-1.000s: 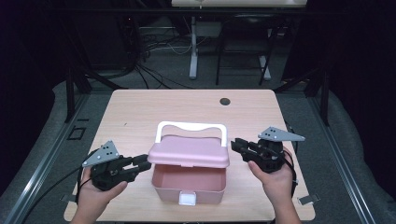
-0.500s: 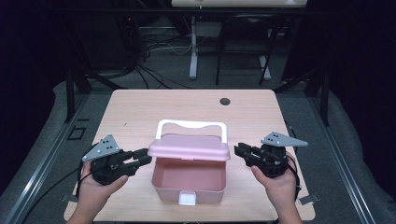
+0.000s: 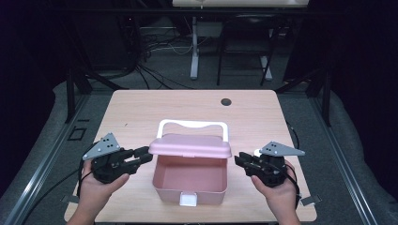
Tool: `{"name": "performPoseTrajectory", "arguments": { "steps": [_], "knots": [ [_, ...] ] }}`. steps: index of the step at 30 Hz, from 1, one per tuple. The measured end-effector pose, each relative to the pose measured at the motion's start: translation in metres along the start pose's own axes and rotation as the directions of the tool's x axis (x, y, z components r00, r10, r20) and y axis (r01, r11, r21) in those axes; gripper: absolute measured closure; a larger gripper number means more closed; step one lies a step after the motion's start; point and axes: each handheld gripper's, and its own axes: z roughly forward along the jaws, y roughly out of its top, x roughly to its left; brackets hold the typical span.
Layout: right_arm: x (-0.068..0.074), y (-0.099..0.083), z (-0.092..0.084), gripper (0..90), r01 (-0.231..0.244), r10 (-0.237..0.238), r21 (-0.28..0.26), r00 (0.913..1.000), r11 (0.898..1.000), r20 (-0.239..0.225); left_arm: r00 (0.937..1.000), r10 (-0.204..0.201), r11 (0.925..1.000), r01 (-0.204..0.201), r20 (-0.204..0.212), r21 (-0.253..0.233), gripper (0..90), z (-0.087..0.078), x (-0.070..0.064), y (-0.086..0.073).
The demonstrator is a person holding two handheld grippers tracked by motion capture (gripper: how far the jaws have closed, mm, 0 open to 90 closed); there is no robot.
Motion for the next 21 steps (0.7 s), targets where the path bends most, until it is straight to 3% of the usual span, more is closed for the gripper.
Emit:
{"name": "performPoseTrajectory", "arguments": {
  "steps": [8, 15, 21],
  "knots": [
    [0.006, -0.003, 0.002, 70.8, 0.010, -0.010, -0.005, 1.0000, 1.000, 0.002, 1.0000, -0.007, 0.9999, 0.007, 0.000, -0.010, 71.1, 0.001, 0.002, 0.003],
    [0.015, -0.016, 0.014, 68.9, 0.040, -0.040, 0.041, 0.9992, 0.998, 0.001, 1.0000, -0.005, 0.9999, 0.005, -0.001, -0.011, 71.2, 0.001, 0.003, 0.005],
    [0.021, -0.020, 0.019, 65.7, 0.053, -0.053, 0.050, 0.9986, 0.997, -0.004, 1.0000, -0.004, 0.9999, 0.004, -0.003, -0.016, 71.3, 0.002, 0.004, 0.008]
  ]
}}
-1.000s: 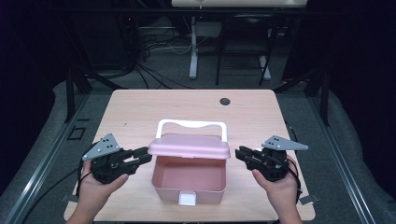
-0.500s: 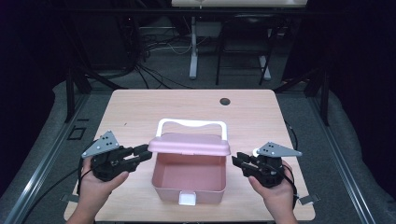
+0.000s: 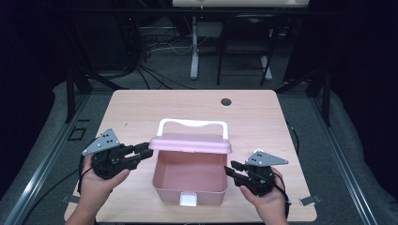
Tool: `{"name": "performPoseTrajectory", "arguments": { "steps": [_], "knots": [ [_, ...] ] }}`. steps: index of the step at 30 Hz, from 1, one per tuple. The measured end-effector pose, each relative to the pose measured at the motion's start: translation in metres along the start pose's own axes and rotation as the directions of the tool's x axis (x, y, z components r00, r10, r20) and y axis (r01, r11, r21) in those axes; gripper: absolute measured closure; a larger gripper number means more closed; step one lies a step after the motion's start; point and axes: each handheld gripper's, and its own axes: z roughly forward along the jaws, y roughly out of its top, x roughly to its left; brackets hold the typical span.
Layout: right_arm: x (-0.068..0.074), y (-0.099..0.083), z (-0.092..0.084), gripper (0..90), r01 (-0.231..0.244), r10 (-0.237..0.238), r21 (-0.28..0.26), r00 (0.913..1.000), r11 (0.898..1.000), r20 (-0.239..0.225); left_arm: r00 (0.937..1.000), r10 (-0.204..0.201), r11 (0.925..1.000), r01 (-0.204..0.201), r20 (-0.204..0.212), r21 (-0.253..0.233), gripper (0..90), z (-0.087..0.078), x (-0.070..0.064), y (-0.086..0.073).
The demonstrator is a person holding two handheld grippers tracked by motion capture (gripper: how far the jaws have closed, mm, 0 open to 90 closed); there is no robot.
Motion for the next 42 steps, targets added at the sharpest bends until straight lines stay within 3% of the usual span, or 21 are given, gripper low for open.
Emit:
{"name": "performPoseTrajectory", "arguments": {
  "steps": [25, 42],
  "knots": [
    [0.005, -0.012, 0.015, 60.0, -0.008, 0.008, 0.057, 1.0000, 0.998, 0.000, 0.9999, -0.016, 0.9998, 0.016, -0.006, -0.013, 71.6, 0.003, 0.006, 0.010],
    [0.000, -0.013, 0.015, 64.3, -0.007, 0.007, 0.054, 0.9999, 0.999, 0.010, 0.9999, -0.009, 0.9999, 0.009, -0.012, -0.013, 71.7, 0.006, 0.007, 0.018]
  ]
}}
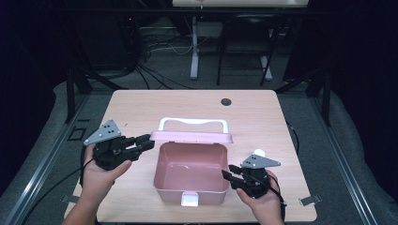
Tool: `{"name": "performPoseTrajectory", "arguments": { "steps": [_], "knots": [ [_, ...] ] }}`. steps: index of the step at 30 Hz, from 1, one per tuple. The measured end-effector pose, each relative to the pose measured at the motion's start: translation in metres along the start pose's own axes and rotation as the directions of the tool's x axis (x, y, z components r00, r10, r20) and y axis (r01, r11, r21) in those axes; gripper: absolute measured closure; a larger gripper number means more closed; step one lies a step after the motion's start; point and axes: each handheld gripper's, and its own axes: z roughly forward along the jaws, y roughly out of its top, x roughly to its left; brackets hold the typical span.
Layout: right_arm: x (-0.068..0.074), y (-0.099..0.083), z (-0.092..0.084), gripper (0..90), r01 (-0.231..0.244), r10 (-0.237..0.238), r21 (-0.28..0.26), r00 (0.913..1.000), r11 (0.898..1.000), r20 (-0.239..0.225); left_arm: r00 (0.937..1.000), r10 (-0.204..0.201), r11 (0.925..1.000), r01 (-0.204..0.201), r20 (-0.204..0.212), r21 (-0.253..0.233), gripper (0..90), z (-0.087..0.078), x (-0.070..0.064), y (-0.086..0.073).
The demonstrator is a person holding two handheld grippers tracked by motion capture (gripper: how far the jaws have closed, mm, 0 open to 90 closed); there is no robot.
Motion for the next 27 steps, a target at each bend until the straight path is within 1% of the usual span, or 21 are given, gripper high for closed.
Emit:
{"name": "performPoseTrajectory", "arguments": {
  "steps": [4, 5, 8, 10, 16, 19, 21, 25, 27],
  "knots": [
    [-0.001, 0.000, 0.000, 64.2, -0.006, 0.006, -0.005, 1.0000, 1.000, -0.004, 1.0000, 0.001, 1.0000, -0.001, -0.001, 0.003, 71.9, 0.001, 0.002, 0.003],
    [0.000, 0.000, 0.000, 64.1, -0.005, 0.005, 0.002, 1.0000, 1.000, -0.002, 1.0000, 0.000, 1.0000, 0.000, -0.002, 0.008, 72.0, 0.001, 0.003, 0.005],
    [0.001, 0.000, 0.000, 63.3, -0.002, 0.002, 0.003, 1.0000, 1.000, 0.005, 1.0000, 0.004, 1.0000, -0.004, -0.006, 0.005, 72.7, 0.001, 0.004, 0.007],
    [0.001, -0.001, 0.001, 63.2, -0.004, 0.004, -0.005, 1.0000, 1.000, 0.007, 1.0000, 0.001, 1.0000, -0.001, -0.008, -0.001, 72.8, 0.002, 0.004, 0.008],
    [0.001, -0.001, 0.000, 62.9, -0.007, 0.007, -0.001, 1.0000, 1.000, 0.006, 0.9999, -0.005, 1.0000, 0.005, -0.010, -0.006, 72.9, 0.005, 0.008, 0.011],
    [0.001, -0.002, 0.001, 62.7, -0.008, 0.008, -0.002, 0.9999, 1.000, 0.007, 0.9999, 0.003, 1.0000, -0.003, -0.009, -0.007, 72.9, 0.006, 0.009, 0.012],
    [0.001, -0.002, 0.001, 62.5, -0.009, 0.009, -0.002, 0.9999, 1.000, 0.004, 0.9999, 0.000, 0.9999, 0.000, -0.010, -0.013, 73.1, 0.007, 0.010, 0.012],
    [0.000, -0.002, 0.002, 62.3, -0.015, 0.015, -0.014, 0.9999, 1.000, 0.002, 0.9999, 0.006, 0.9999, -0.006, -0.016, -0.011, 74.1, 0.008, 0.012, 0.014],
    [0.001, -0.002, 0.002, 62.3, -0.014, 0.014, -0.015, 0.9999, 1.000, 0.002, 0.9999, 0.002, 1.0000, -0.002, -0.013, -0.009, 74.2, 0.009, 0.013, 0.015]
  ]
}}
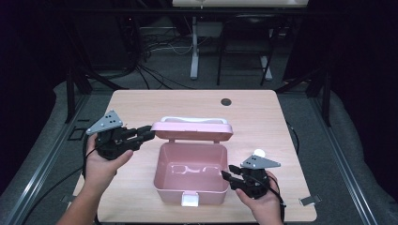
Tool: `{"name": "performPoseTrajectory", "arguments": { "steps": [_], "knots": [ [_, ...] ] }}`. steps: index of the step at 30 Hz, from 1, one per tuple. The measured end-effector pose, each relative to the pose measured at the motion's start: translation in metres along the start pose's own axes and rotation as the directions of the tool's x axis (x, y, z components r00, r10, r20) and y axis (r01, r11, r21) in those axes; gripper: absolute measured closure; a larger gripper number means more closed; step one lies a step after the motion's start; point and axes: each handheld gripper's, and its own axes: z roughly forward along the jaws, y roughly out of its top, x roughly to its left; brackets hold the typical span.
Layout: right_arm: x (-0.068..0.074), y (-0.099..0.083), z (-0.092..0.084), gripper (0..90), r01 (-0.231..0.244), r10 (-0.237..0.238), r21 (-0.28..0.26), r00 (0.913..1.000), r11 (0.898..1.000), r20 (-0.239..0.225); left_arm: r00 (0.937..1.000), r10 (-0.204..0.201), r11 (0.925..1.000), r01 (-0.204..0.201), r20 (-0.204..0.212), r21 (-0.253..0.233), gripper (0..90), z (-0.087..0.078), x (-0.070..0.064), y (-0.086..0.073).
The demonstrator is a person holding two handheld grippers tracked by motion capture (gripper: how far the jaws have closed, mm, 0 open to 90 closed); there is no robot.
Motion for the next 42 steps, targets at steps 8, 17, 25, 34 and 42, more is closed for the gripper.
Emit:
{"name": "performPoseTrajectory", "arguments": {
  "steps": [8, 17, 25, 34, 42],
  "knots": [
    [0.000, 0.000, 0.000, 62.1, -0.007, 0.007, 0.002, 1.0000, 1.000, -0.003, 0.9999, -0.009, 0.9999, 0.009, -0.010, -0.004, 74.2, 0.005, 0.003, 0.000],
    [0.000, -0.001, 0.000, 61.2, -0.009, 0.009, 0.007, 1.0000, 1.000, 0.000, 0.9997, -0.018, 0.9998, 0.018, -0.018, -0.005, 75.2, 0.009, 0.006, -0.002],
    [0.000, -0.001, 0.001, 60.4, -0.010, 0.010, 0.007, 1.0000, 1.000, 0.000, 0.9995, -0.021, 0.9998, 0.021, -0.023, -0.002, 75.9, 0.013, 0.009, -0.005],
    [0.000, -0.002, 0.001, 60.3, -0.012, 0.012, 0.004, 0.9999, 1.000, 0.000, 0.9992, -0.029, 0.9995, 0.028, -0.028, -0.011, 76.3, 0.017, 0.011, -0.006],
    [0.000, -0.002, 0.001, 60.2, -0.011, 0.011, 0.006, 0.9999, 1.000, 0.001, 0.9988, -0.046, 0.9988, 0.045, -0.020, -0.016, 76.1, 0.022, 0.016, -0.009]
  ]
}}
